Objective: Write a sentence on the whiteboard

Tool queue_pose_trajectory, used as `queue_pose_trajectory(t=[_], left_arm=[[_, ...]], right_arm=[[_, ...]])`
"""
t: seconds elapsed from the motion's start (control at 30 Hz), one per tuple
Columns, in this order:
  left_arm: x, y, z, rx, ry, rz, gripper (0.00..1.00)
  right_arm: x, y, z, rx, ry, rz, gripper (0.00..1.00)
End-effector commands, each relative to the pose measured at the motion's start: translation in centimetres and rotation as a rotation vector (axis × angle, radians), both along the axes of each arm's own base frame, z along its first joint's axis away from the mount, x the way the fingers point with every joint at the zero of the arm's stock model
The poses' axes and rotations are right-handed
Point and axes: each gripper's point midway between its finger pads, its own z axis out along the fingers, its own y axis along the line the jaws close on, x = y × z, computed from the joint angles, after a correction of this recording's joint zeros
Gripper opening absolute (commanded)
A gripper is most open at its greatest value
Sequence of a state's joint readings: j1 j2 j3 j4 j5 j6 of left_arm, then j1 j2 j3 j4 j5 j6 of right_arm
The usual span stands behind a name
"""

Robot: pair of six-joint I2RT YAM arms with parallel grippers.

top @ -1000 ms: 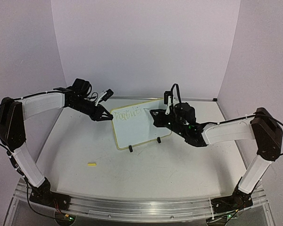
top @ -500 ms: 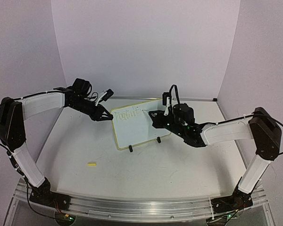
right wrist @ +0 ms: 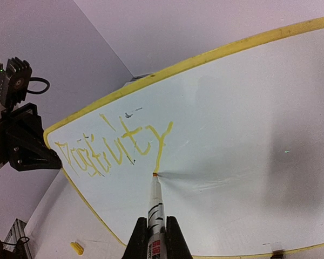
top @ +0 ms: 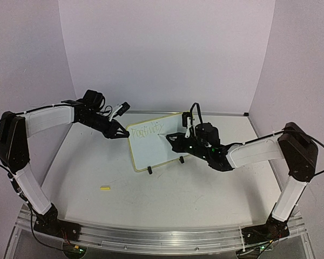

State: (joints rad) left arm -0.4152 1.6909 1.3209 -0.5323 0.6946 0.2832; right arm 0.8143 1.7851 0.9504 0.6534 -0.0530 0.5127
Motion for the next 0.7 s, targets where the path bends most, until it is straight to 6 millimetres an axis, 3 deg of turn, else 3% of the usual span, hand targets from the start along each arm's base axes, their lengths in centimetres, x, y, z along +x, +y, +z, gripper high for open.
queue_pose_trajectory(t=[0.0, 0.43, 0.67], left_arm=[[-0.5, 0.1, -1.5, 0.068, 0.021, -0.01, 0.0], [-0.7, 0.0, -1.6, 0.068, 0.023, -0.011, 0.0], [-1.0, -0.2, -1.7, 0.072, 0.028, -0.019, 0.0]], right_arm=[[0.2, 0.2, -0.6, 0.011, 0.01, -0.004, 0.0], [-2.1, -0.7, 4.7, 0.07, -0.074, 0.068, 0.0], [-3.0, -1.7, 6.0, 0.083, -0.066, 0.122, 0.0]])
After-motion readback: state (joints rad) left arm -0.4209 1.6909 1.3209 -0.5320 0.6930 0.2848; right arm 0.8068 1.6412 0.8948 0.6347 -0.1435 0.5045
